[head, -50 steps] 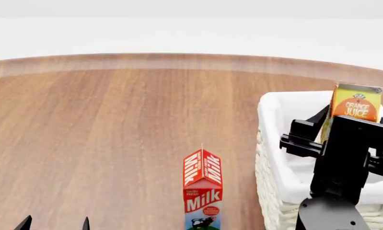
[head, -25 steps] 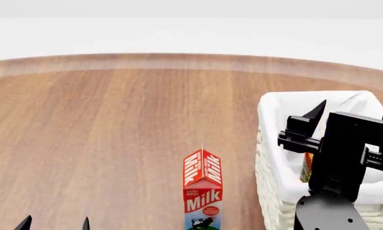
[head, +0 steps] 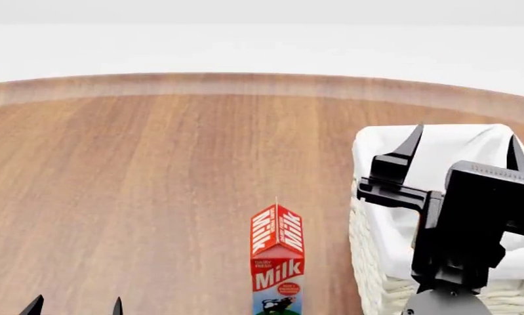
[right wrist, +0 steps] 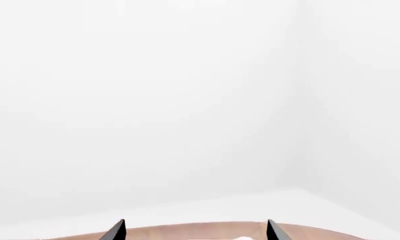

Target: Pick up the orange juice, and put it in the basket.

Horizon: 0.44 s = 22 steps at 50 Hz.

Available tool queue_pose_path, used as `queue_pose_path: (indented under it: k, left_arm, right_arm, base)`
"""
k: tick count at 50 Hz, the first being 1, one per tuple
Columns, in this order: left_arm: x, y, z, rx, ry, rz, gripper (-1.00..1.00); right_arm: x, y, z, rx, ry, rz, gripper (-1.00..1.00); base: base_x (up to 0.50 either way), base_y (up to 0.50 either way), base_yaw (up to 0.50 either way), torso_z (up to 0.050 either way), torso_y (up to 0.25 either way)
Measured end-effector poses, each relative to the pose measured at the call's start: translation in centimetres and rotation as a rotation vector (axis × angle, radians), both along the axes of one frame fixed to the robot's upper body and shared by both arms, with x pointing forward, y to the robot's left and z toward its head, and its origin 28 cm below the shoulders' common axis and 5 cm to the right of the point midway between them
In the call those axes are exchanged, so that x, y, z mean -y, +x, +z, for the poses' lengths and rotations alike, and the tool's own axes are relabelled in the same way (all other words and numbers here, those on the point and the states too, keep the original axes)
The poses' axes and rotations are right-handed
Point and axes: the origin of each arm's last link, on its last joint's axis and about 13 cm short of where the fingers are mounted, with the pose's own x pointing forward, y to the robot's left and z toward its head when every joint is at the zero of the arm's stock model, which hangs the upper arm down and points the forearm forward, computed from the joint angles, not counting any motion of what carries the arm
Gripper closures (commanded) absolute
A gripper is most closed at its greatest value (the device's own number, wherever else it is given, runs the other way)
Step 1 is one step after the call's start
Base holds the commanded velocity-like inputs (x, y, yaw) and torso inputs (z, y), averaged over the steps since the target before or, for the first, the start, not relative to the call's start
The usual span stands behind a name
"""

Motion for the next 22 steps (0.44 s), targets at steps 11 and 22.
queue_pose_path:
  k: [11,22]
  left_arm:
    - [0.0,0.0,0.0,0.000,0.000,0.000,-1.00]
    - [0.0,0.0,0.0,0.000,0.000,0.000,-1.00]
  right_arm:
    - [-0.7,-2.1,1.1,0.063,-0.002,0.062,-1.00]
    - [-1.6,-4.2,2.3,0.120,-0.006,0.126,-1.00]
  base:
    - [0.00,0.00,0.00,0.000,0.000]
    - [0.00,0.00,0.00,0.000,0.000]
